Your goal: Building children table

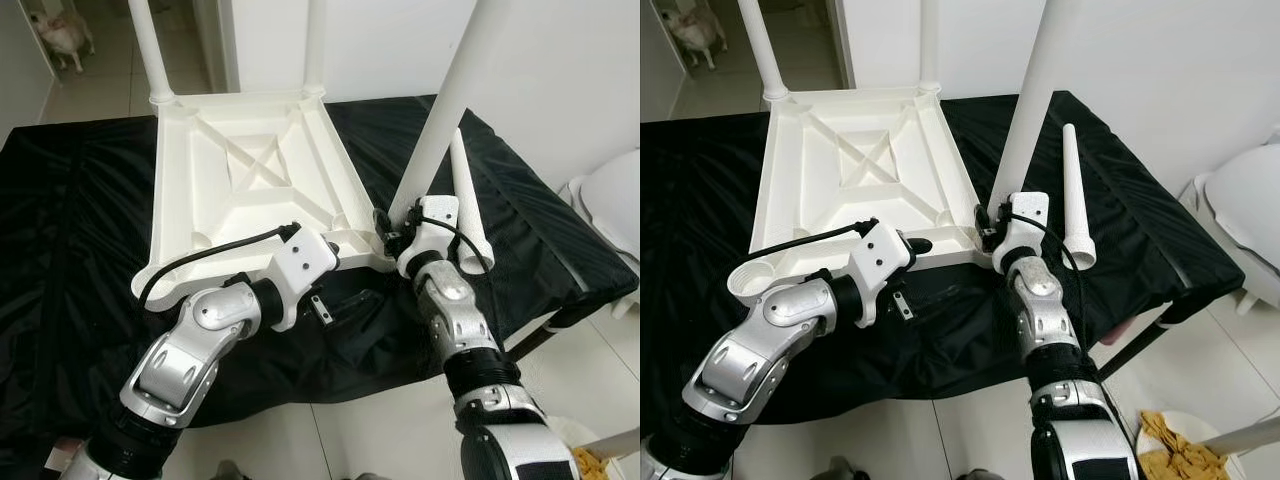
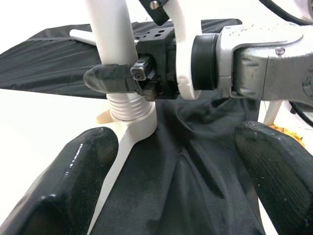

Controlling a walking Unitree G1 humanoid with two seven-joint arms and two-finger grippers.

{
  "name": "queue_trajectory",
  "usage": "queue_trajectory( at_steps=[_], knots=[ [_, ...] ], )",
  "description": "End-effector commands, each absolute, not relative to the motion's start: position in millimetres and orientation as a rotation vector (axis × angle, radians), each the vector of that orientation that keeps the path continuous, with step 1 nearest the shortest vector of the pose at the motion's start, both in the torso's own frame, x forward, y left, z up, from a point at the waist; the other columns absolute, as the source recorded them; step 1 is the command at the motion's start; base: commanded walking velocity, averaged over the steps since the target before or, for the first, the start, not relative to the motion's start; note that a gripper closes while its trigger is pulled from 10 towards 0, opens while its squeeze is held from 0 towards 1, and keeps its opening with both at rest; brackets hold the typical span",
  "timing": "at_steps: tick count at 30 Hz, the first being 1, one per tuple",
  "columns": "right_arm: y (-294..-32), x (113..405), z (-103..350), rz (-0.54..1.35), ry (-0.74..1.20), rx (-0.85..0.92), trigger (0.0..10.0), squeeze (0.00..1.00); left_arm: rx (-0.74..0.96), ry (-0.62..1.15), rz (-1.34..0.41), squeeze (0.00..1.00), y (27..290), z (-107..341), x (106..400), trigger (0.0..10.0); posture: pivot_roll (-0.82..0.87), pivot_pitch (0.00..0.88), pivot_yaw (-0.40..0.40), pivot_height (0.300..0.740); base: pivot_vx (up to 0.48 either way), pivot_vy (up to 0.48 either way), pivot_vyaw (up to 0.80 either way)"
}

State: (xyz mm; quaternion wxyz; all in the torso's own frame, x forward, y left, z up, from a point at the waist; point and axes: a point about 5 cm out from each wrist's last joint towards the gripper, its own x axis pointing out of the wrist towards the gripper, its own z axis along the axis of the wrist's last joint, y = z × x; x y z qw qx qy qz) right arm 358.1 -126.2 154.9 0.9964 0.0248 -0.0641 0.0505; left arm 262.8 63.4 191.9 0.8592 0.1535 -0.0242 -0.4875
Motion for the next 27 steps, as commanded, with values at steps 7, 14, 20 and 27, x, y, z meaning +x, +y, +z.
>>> queue_trajectory(
  at_steps=[7, 14, 20, 27],
  knots=[
    [-108.0, 347.6, 143.6, -0.010, -0.076, 0.098, 0.0, 0.00, 0.333, -0.044, -1.024, 0.00, 61.7, 188.9, 263.5, 10.0, -0.04, 0.022, -0.025, 0.740, 0.000, 0.000, 0.00],
    [-107.9, 347.3, 144.5, -0.026, -0.070, 0.105, 0.3, 0.00, 0.332, -0.046, -1.027, 0.00, 61.2, 188.9, 263.4, 10.0, -0.04, 0.018, -0.021, 0.740, 0.000, 0.000, 0.00],
    [-126.6, 352.2, 146.8, -0.055, -0.067, 0.083, 10.0, 0.32, 0.335, -0.043, -1.031, 0.00, 61.2, 188.5, 262.9, 10.0, -0.05, 0.019, -0.019, 0.740, 0.000, 0.000, 0.00],
    [-138.8, 357.4, 155.6, 0.000, -0.086, 0.083, 10.0, 1.00, 0.336, -0.043, -1.034, 0.00, 61.1, 188.3, 262.4, 10.0, -0.05, 0.019, -0.017, 0.740, 0.000, 0.000, 0.00]
  ],
)
